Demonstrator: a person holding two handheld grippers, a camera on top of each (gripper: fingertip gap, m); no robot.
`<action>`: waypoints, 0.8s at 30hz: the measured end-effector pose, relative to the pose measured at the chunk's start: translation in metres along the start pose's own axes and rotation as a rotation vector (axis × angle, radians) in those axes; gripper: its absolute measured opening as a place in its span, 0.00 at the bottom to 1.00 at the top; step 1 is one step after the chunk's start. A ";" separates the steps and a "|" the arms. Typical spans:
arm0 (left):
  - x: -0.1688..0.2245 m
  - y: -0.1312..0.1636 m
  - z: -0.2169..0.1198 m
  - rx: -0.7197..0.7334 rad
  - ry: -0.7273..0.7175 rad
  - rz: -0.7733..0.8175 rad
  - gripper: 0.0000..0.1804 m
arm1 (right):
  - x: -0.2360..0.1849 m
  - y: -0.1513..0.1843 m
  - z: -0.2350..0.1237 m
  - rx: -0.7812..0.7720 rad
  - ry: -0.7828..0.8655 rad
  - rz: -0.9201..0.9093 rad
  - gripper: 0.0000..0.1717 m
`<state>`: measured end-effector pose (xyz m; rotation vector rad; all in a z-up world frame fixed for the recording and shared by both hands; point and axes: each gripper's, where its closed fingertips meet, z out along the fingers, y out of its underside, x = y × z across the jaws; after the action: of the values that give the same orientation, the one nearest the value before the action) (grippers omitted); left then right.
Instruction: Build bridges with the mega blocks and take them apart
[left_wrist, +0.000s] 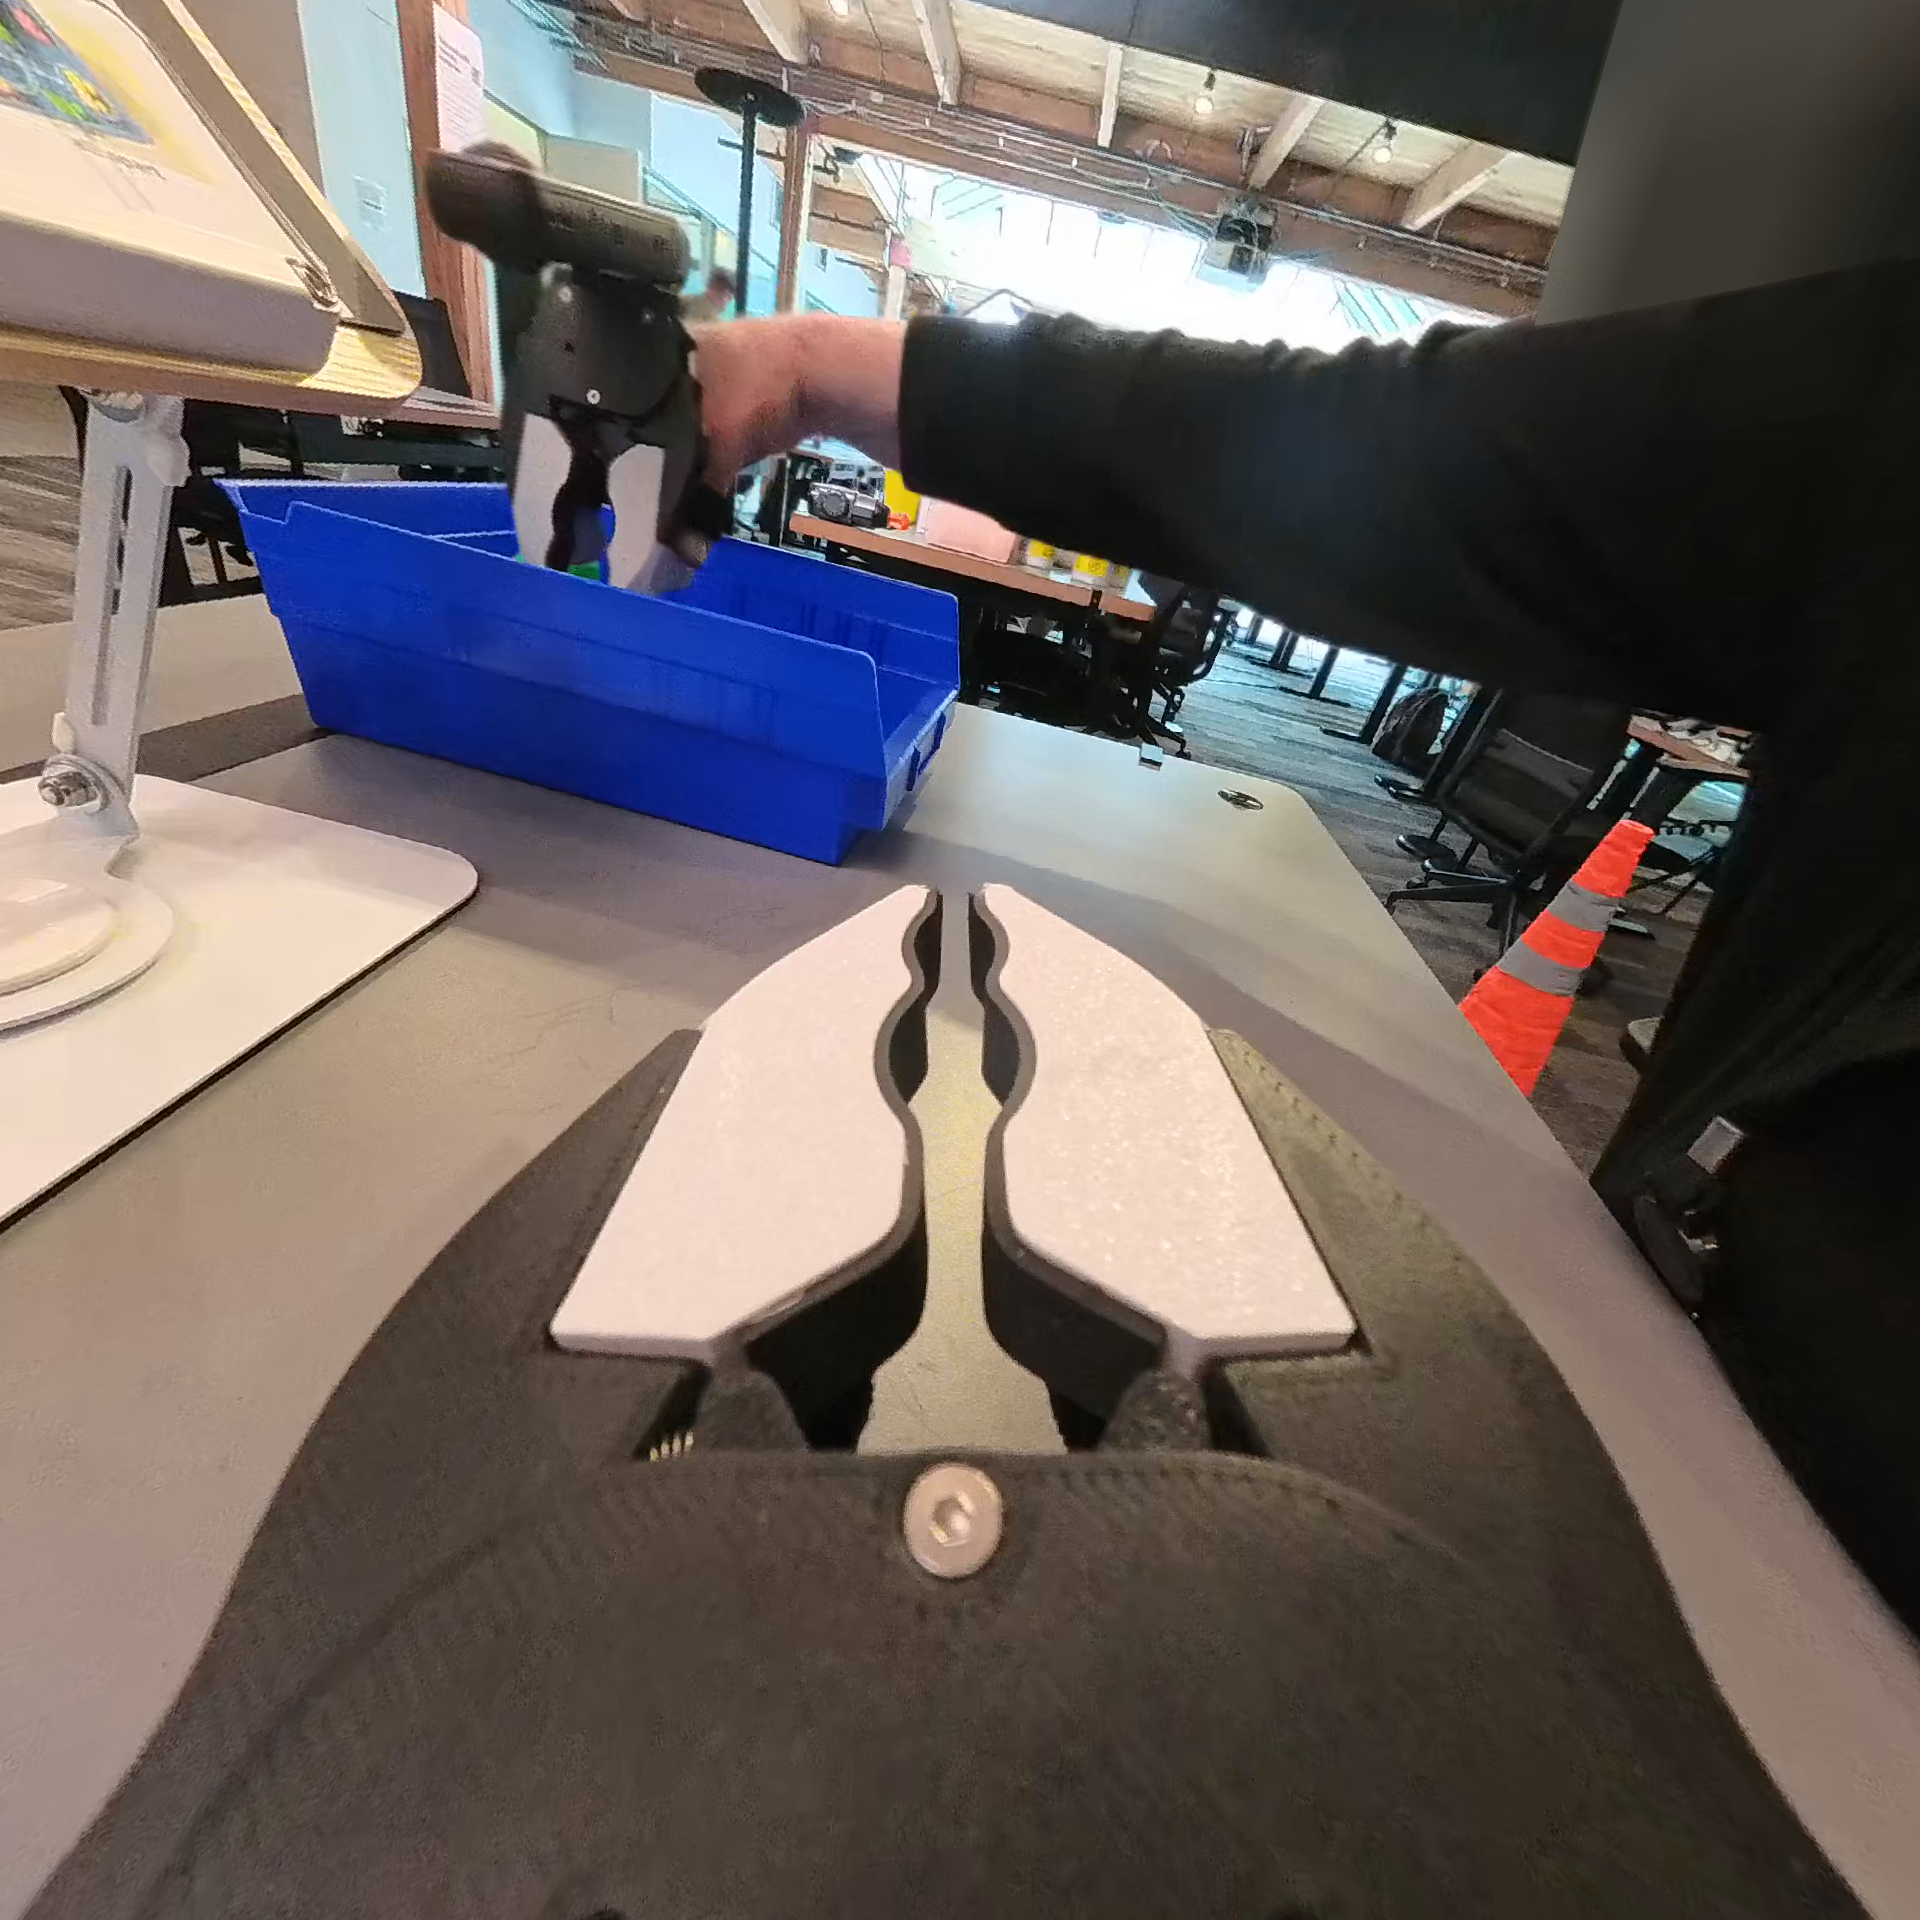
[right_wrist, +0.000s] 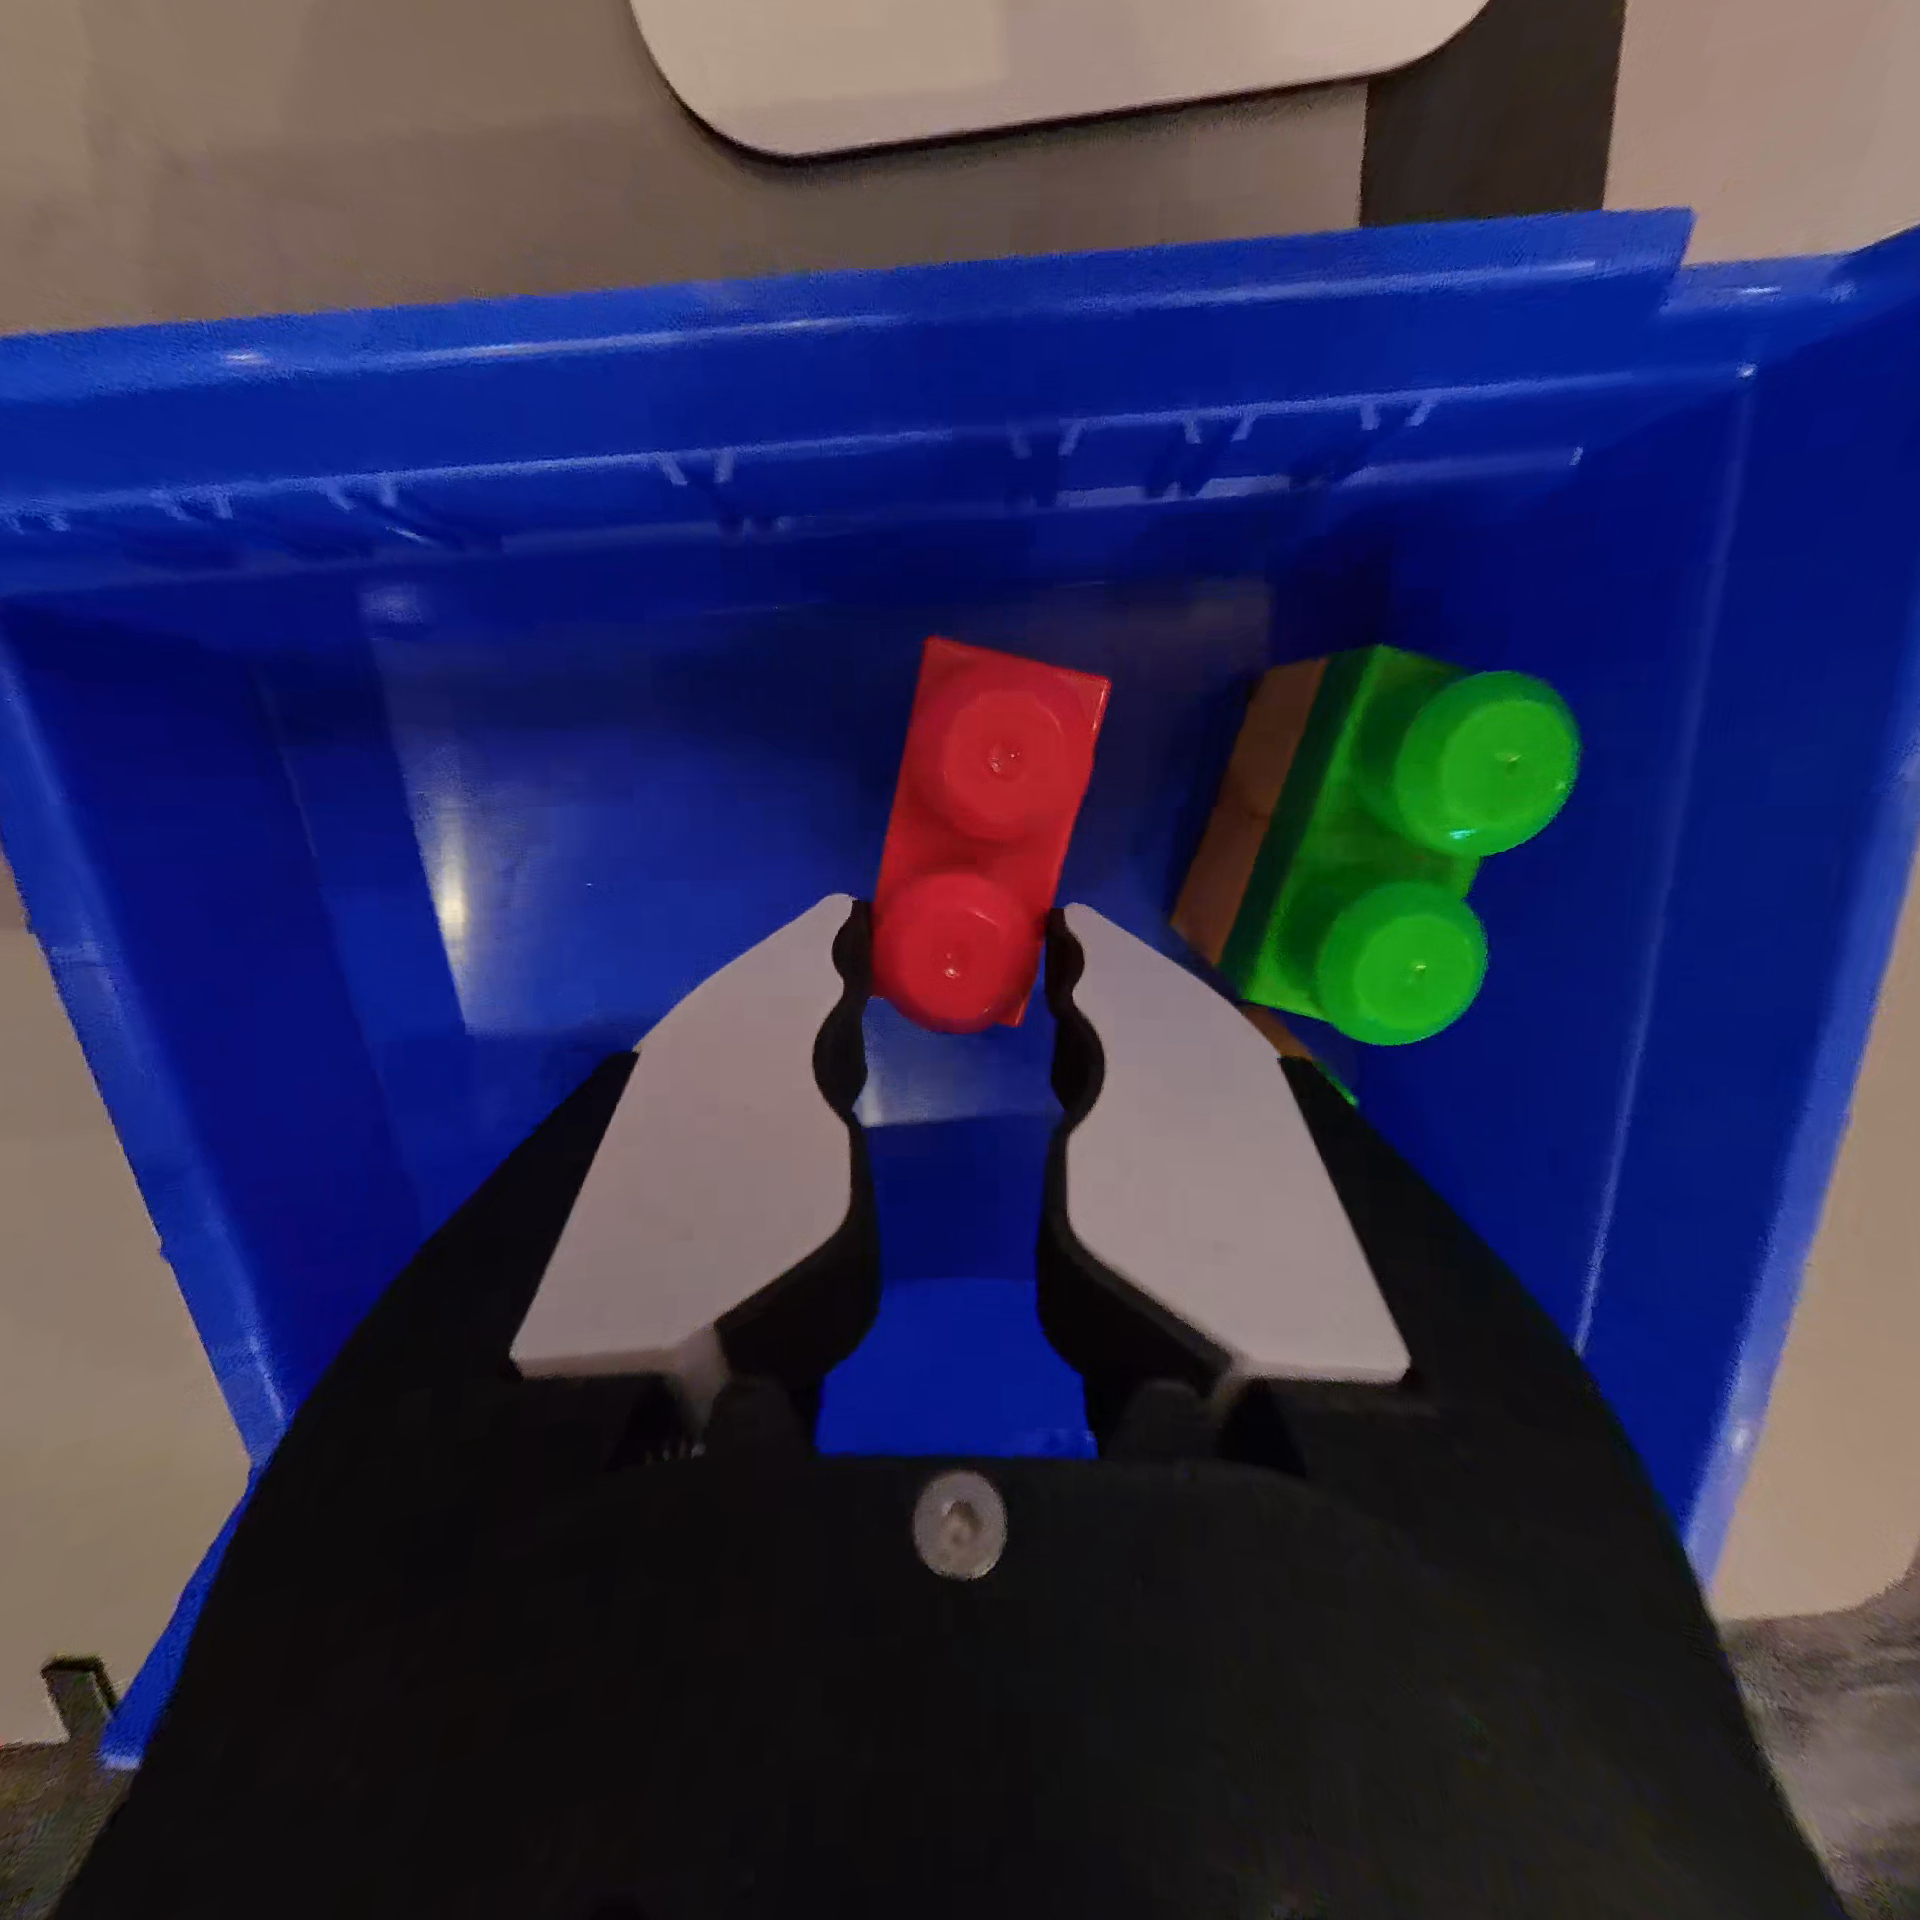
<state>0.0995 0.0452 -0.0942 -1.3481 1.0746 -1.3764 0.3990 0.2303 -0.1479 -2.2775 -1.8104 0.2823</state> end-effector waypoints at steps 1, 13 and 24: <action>0.000 0.000 0.000 -0.001 0.002 0.000 0.02 | 0.003 0.000 0.000 -0.032 0.002 0.000 0.22; 0.002 -0.001 0.000 0.005 0.017 -0.002 0.02 | 0.067 -0.002 -0.035 0.117 0.246 0.244 0.24; 0.001 -0.001 0.000 0.010 0.019 -0.010 0.03 | 0.071 -0.007 -0.003 0.063 0.124 0.141 0.17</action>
<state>0.0992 0.0444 -0.0929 -1.3370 1.0739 -1.4026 0.4088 0.3009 -0.1442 -2.3268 -1.5632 0.2124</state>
